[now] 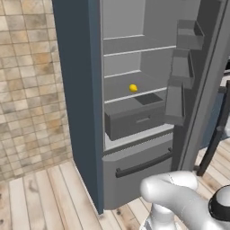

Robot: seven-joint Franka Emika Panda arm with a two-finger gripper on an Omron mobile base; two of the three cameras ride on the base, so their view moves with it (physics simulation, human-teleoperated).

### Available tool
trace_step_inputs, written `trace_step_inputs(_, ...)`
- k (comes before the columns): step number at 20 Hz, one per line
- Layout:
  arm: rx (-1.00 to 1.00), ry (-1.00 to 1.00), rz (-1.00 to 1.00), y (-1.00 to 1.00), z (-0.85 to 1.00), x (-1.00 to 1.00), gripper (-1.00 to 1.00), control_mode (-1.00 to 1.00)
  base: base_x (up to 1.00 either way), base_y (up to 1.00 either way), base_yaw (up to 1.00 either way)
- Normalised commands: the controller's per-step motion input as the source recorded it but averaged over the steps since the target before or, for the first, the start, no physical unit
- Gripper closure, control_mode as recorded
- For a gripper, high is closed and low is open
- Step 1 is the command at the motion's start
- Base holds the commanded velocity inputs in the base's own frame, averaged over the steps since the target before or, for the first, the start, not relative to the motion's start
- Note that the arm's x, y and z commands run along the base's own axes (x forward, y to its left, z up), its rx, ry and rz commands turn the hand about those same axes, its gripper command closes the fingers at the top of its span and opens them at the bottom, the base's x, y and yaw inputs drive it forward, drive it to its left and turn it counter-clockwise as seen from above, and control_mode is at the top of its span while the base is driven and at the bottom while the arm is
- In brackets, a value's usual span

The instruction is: Retrieve a lemon from the fridge and place it on the cutting board with the fish.

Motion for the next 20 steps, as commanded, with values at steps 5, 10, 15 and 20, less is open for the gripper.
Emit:
trace_step_inputs(5,-0.21,-0.07,-0.06,0.25,0.55,-0.89,-1.00,-1.00,0.00,0.00,0.00)
trace_step_inputs(10,-0.28,-0.16,-0.13,0.40,0.43,-1.00,-1.00,-1.00,0.00,0.00,0.00)
trace_step_inputs(15,-0.36,-0.01,-0.14,0.46,0.26,-0.68,-1.00,-1.00,0.00,0.00,0.00)
trace_step_inputs(20,-0.07,0.15,-0.03,-0.12,0.05,0.01,-1.00,-1.00,0.00,0.00,0.00)
